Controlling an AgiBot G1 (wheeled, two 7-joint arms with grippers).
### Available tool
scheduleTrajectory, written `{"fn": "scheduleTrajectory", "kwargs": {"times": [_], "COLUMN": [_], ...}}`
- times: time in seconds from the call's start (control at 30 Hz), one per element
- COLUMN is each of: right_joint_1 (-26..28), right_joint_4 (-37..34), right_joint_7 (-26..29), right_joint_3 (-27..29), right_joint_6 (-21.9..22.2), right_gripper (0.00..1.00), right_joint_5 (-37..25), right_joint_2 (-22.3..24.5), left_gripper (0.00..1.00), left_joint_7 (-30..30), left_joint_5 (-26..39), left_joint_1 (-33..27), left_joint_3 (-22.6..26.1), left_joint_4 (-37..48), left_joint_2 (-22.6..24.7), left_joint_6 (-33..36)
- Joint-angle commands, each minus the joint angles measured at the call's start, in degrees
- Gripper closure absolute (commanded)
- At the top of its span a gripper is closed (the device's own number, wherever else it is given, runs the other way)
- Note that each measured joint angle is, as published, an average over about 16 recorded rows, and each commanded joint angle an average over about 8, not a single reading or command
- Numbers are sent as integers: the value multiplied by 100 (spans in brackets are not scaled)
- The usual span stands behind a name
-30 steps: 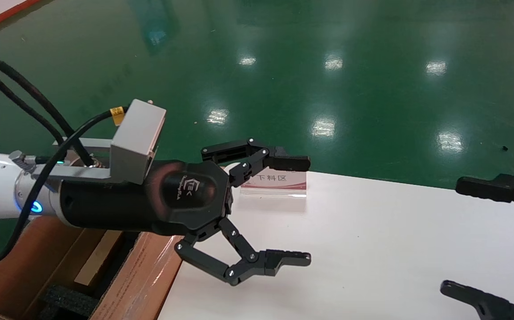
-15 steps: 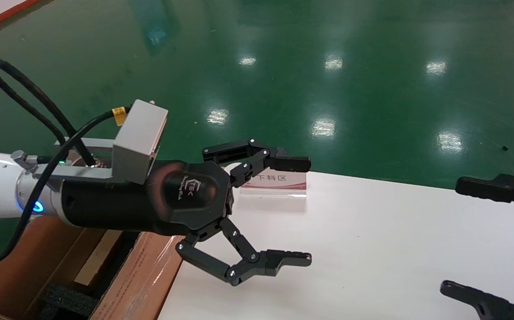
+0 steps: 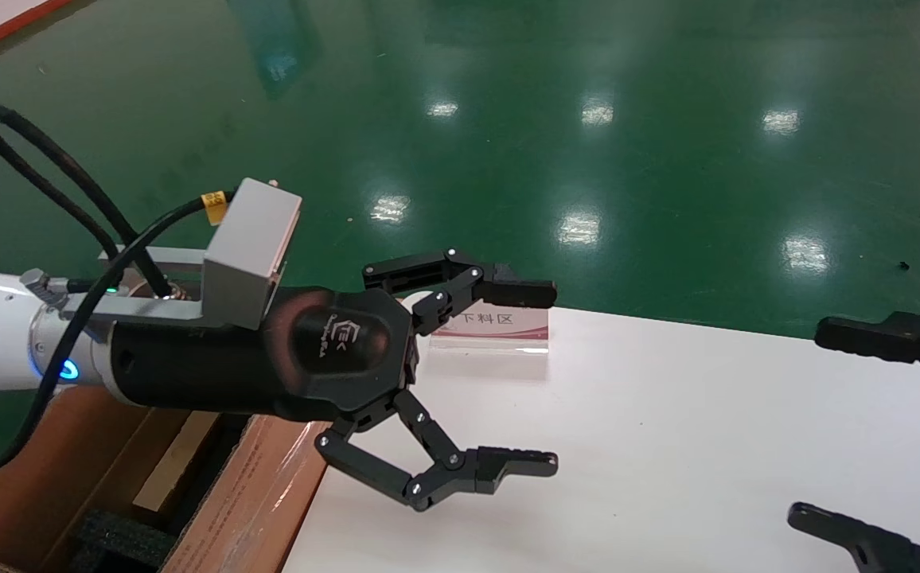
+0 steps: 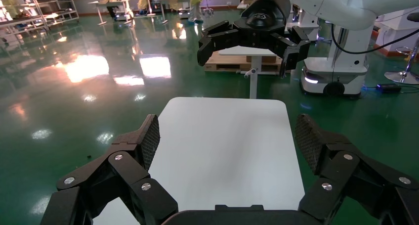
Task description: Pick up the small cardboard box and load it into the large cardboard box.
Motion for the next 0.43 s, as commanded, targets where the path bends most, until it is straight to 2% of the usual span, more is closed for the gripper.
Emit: {"fn": "scheduleTrajectory", "kwargs": {"times": [0.03,0.43], "right_joint_1": [0,-1], "right_joint_4": [0,-1], "right_joint_7": [0,0], "right_joint_3": [0,0], "right_joint_6": [0,1], "right_gripper": [0,0], "right_joint_5": [0,0], "right_joint_2": [0,0], "left_gripper": [0,0], "left_joint_7": [0,1], "left_joint_5": [0,0], "left_joint_1": [0,0], "left_joint_3": [0,1], "left_joint_4": [0,2], "left_joint_2": [0,-1], "left_joint_6": [0,-1]}}
